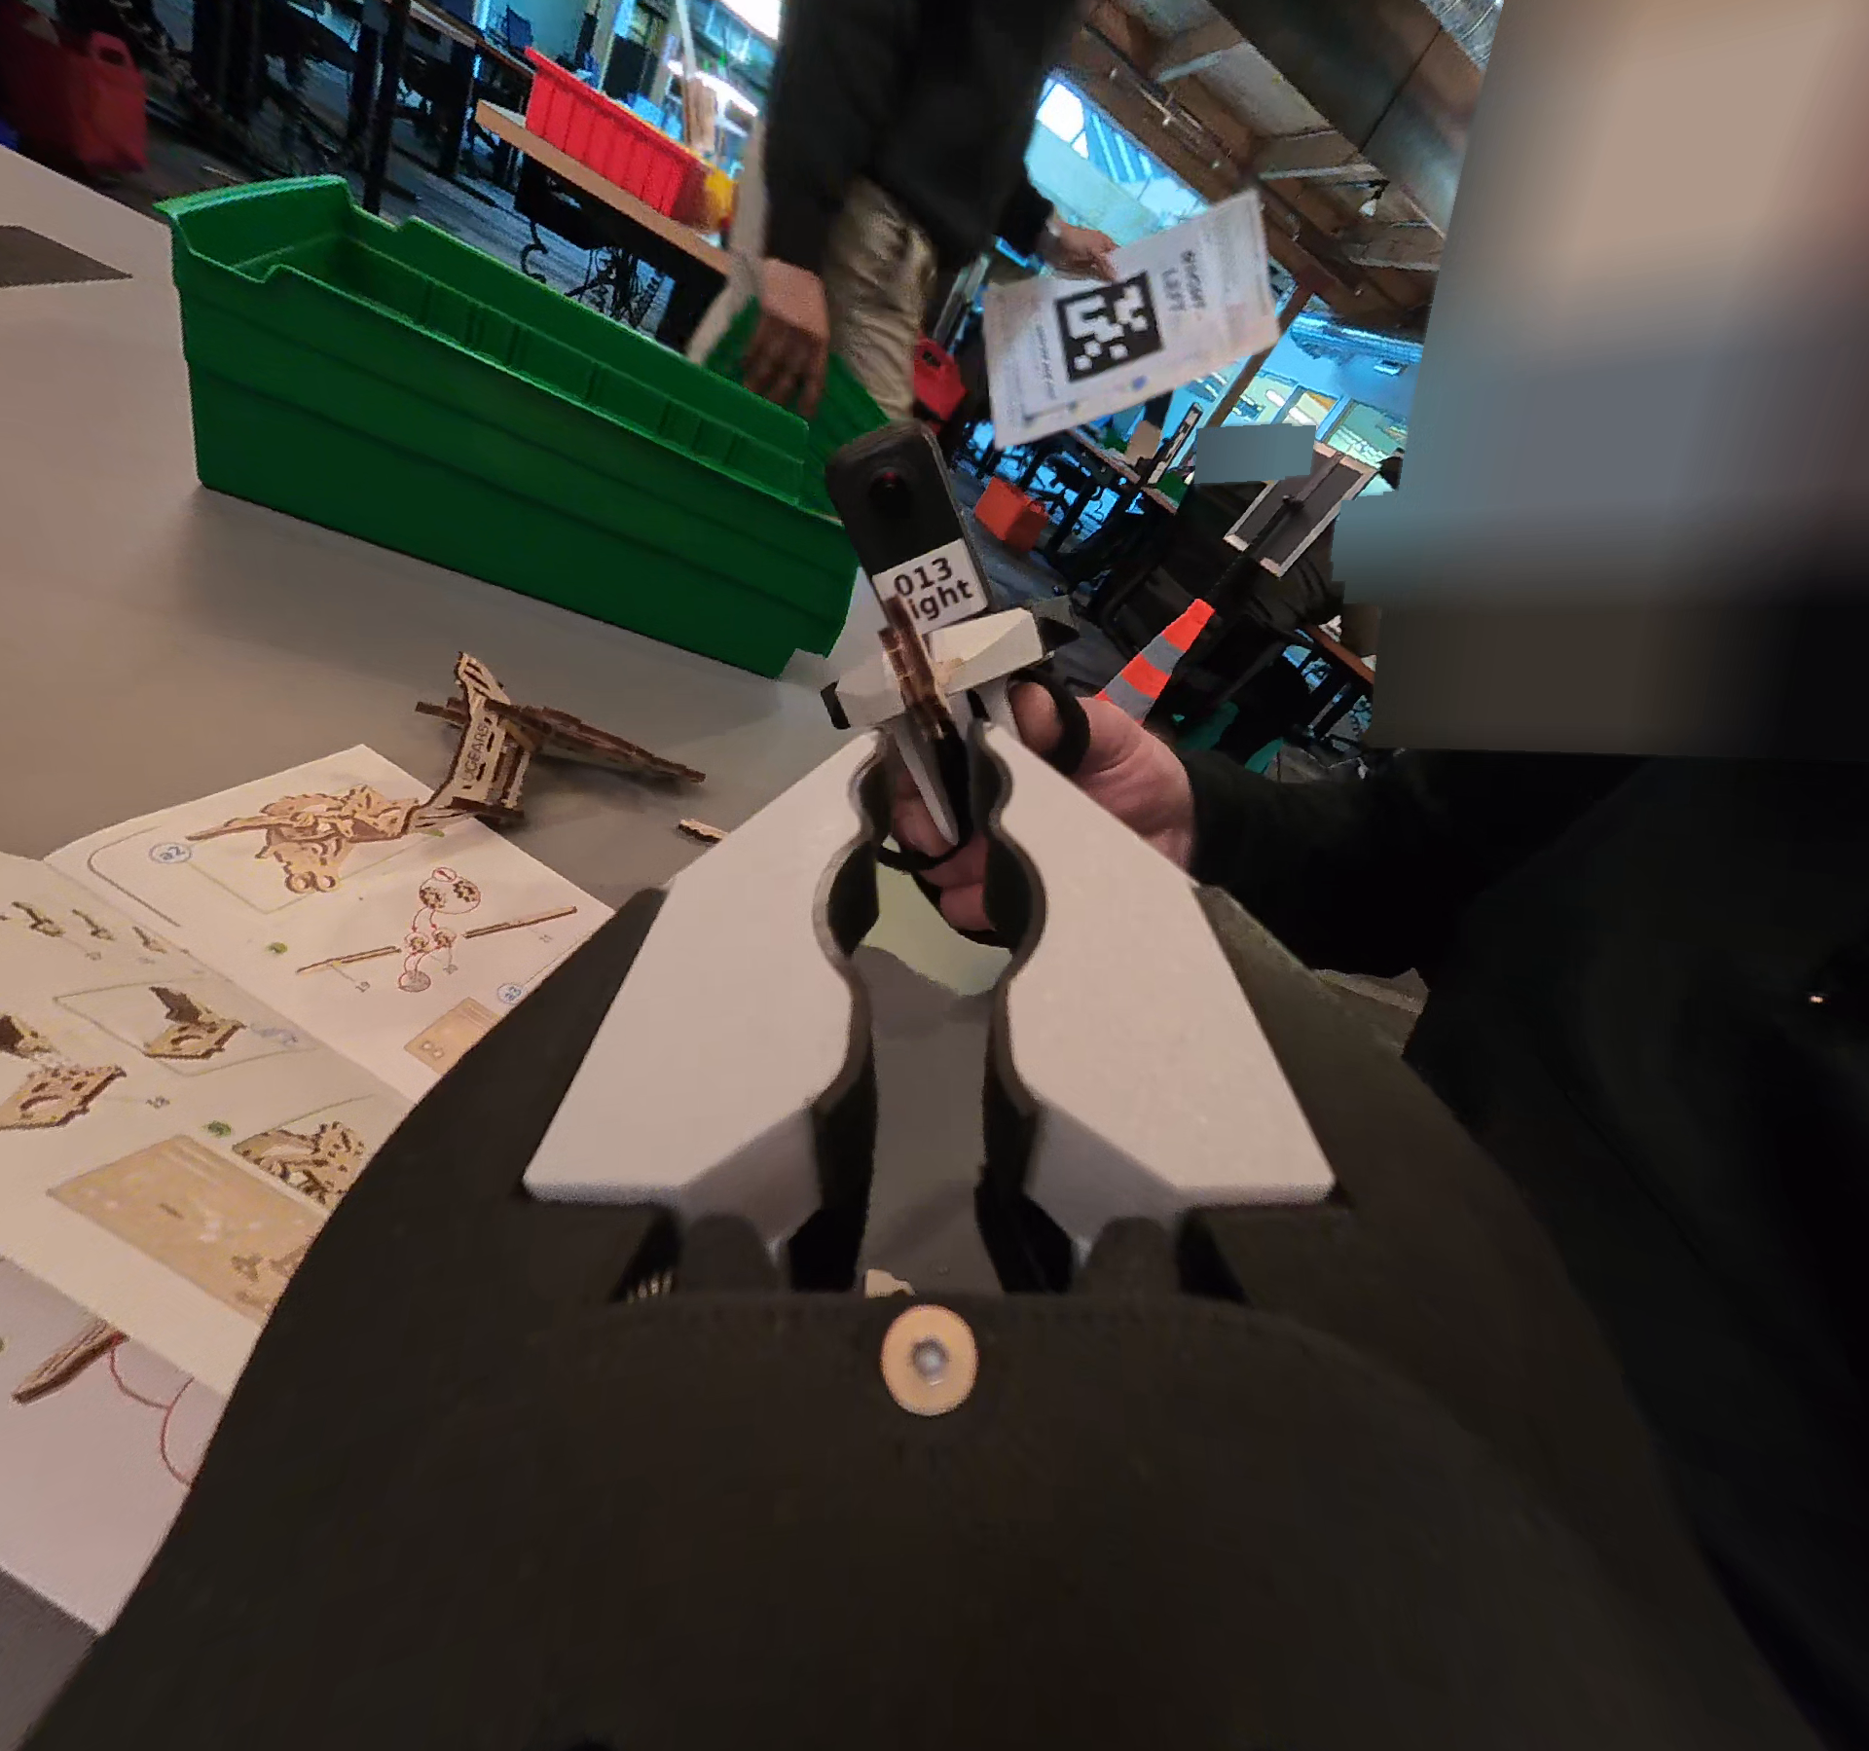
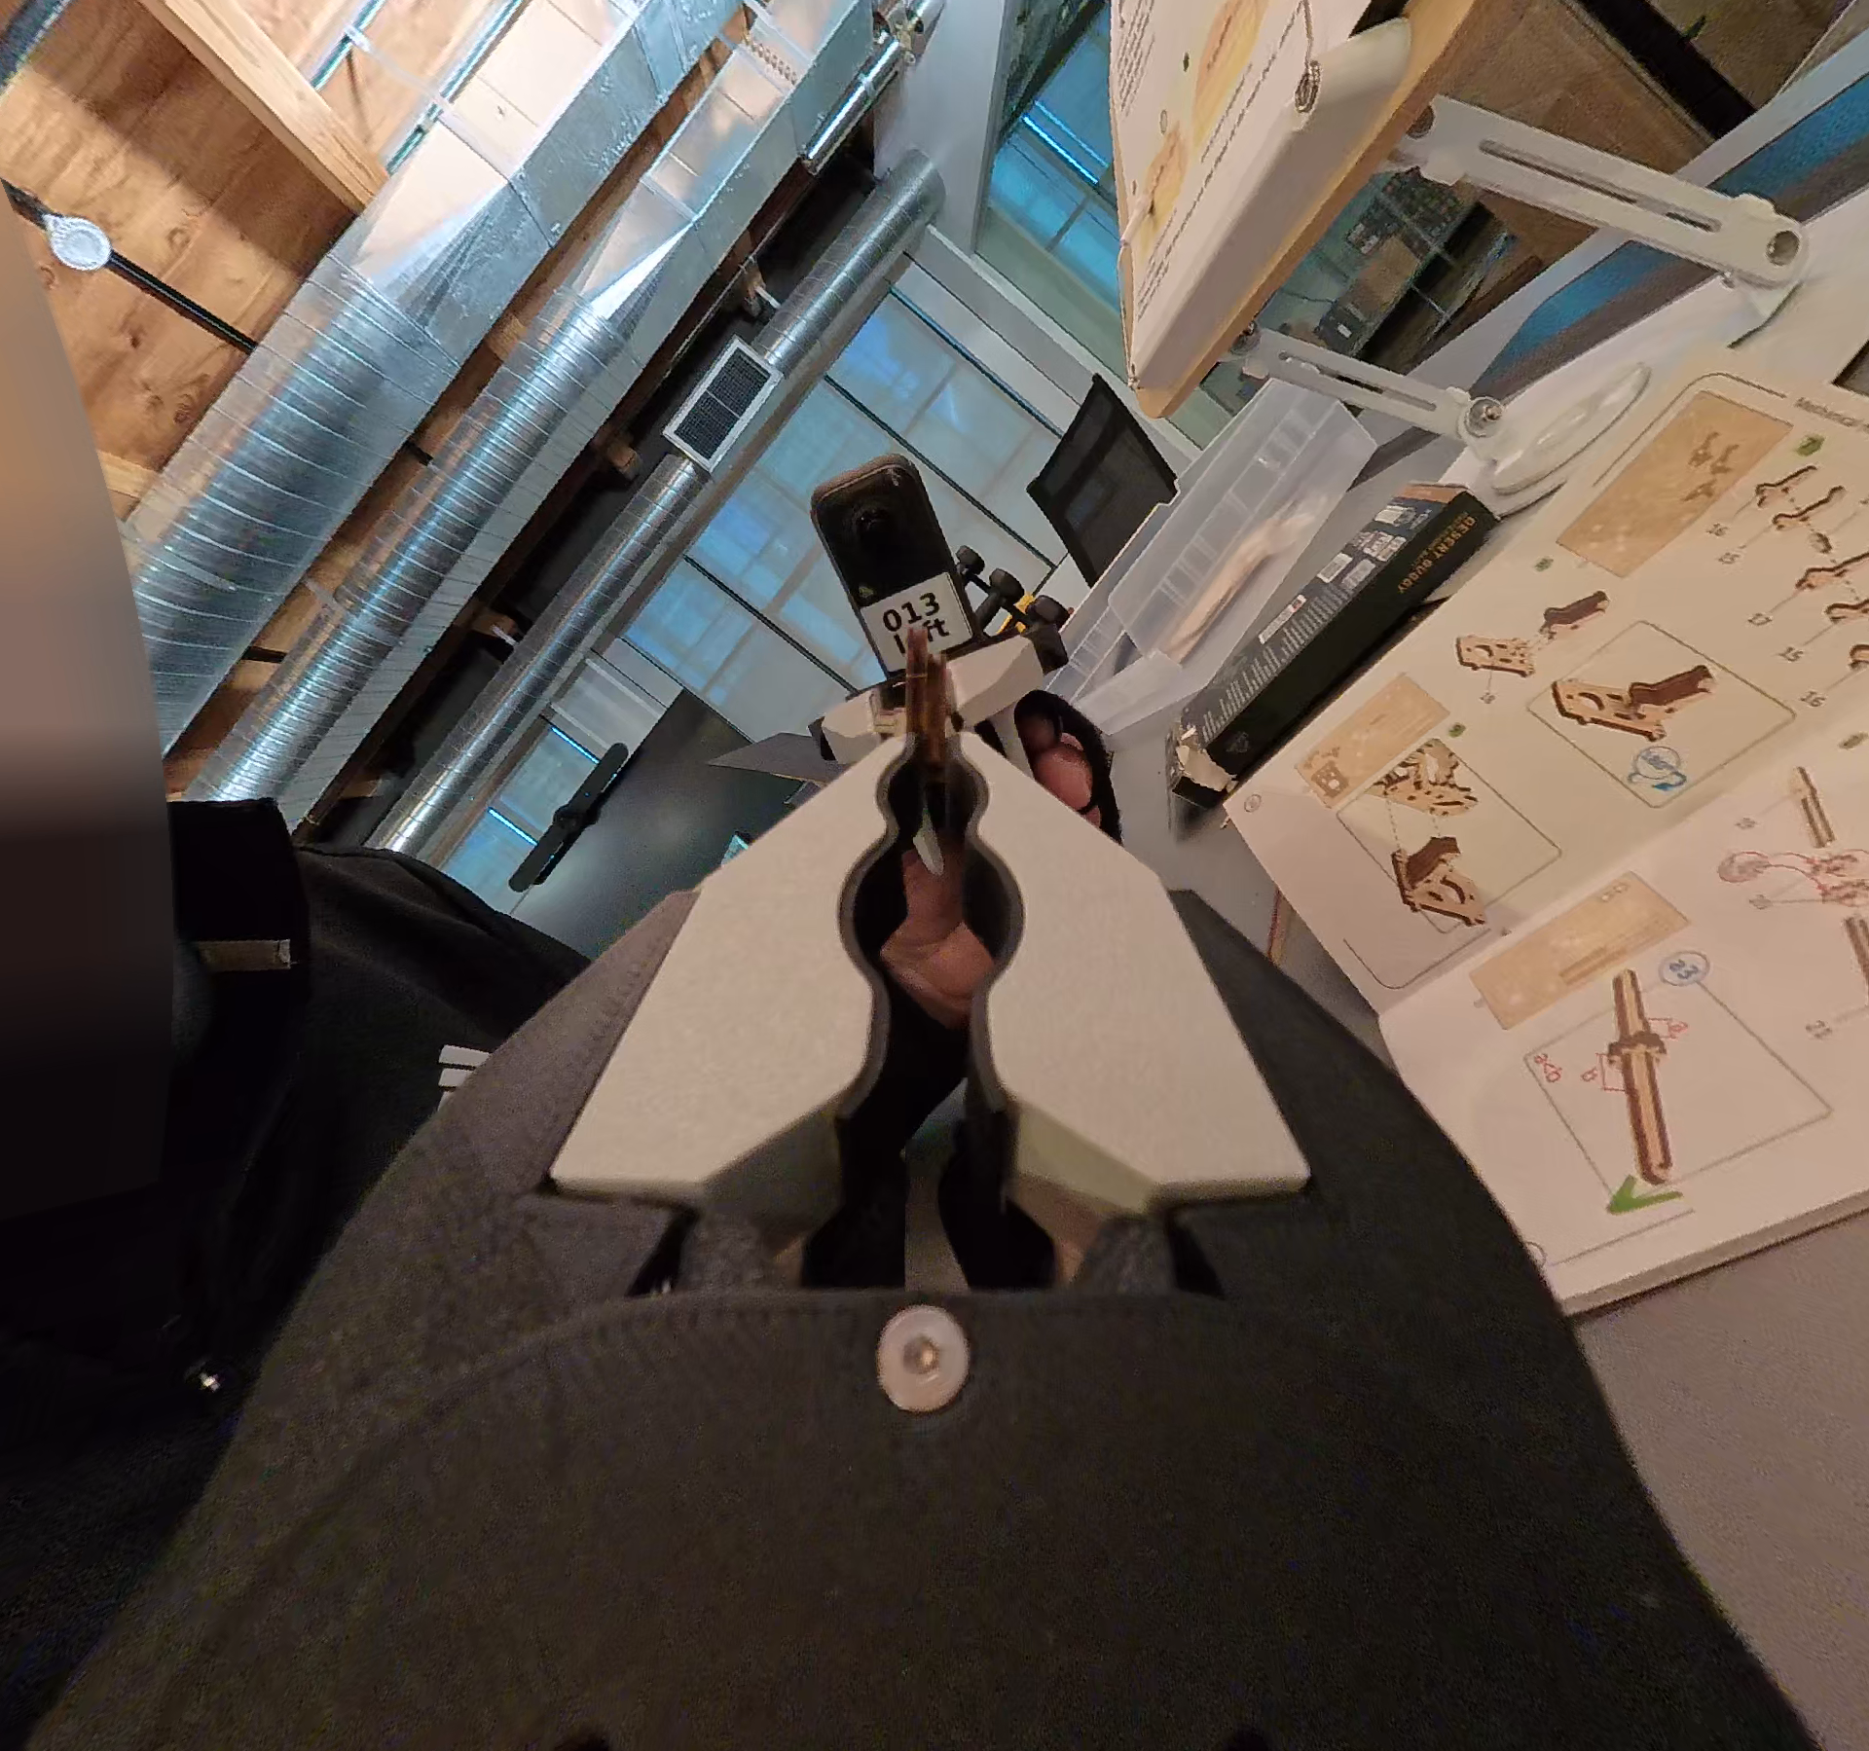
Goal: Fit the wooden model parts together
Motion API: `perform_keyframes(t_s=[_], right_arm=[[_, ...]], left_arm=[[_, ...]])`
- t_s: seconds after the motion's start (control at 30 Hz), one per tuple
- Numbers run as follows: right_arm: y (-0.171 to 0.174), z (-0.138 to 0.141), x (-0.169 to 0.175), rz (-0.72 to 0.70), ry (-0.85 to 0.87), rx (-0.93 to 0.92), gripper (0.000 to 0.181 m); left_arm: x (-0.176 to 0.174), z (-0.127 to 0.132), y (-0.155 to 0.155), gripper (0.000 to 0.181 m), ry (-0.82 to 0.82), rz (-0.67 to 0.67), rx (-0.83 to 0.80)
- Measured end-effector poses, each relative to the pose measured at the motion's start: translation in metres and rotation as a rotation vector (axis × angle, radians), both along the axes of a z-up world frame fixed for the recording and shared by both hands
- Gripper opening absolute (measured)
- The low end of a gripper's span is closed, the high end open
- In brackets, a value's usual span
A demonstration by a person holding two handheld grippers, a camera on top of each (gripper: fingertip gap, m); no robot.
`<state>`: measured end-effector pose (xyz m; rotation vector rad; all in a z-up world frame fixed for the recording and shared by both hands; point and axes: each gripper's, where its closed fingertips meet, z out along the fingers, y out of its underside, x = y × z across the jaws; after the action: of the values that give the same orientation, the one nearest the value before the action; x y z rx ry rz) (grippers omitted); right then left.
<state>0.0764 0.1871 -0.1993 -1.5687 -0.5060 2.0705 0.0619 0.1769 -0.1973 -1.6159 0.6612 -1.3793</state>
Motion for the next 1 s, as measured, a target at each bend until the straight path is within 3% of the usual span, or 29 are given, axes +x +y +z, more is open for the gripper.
perform_keyframes(t_s=[0.57,0.73,1.0], right_arm=[[0.000,-0.017,-0.006,-0.002,-0.086,0.044,0.000],[0.001,-0.020,-0.006,0.012,-0.100,0.030,0.001],[0.002,-0.029,-0.008,0.065,-0.107,-0.078,0.001]], left_arm=[[0.000,-0.014,0.006,0.011,0.059,0.027,0.015],[0.000,-0.020,0.005,0.015,0.168,0.056,0.095],[-0.005,-0.036,0.010,0.017,0.514,0.150,0.319]])
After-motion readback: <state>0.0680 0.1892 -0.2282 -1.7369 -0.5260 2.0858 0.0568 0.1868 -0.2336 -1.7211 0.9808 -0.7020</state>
